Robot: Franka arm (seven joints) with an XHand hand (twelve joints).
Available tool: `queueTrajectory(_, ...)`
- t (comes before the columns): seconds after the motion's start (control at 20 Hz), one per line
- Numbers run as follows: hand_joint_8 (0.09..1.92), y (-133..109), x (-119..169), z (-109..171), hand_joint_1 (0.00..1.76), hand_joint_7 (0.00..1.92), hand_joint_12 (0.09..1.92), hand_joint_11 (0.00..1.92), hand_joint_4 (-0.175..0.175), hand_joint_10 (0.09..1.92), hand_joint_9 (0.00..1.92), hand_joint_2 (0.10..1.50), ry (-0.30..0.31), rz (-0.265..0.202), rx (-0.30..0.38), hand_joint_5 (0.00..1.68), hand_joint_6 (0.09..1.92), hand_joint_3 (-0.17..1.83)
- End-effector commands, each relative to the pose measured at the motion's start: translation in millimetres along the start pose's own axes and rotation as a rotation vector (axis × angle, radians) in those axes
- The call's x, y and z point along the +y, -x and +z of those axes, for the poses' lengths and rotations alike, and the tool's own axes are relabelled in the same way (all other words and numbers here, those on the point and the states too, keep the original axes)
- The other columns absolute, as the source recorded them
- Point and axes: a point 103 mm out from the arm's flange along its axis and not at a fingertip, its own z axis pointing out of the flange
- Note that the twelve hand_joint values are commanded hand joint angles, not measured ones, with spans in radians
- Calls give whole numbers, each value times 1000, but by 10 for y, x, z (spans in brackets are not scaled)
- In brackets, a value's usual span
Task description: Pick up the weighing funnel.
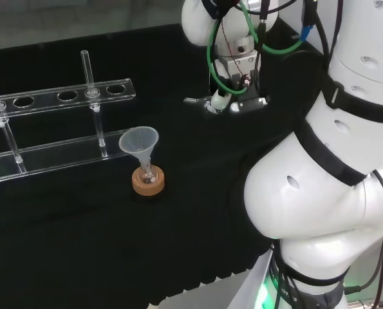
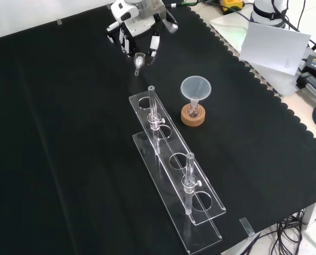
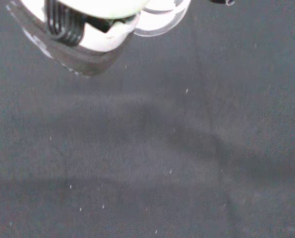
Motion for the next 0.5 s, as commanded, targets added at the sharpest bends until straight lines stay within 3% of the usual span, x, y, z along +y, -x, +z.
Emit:
queueTrajectory(0.05,87,27,-155,-479,1141,1661,1495,0,175,181,1087,687,56,-48,-52,1542,87,474)
queueTrajectory(0.5,87,108,-487,-999,1141,1663,1487,0,175,179,1085,686,105,-62,-66,1543,87,476)
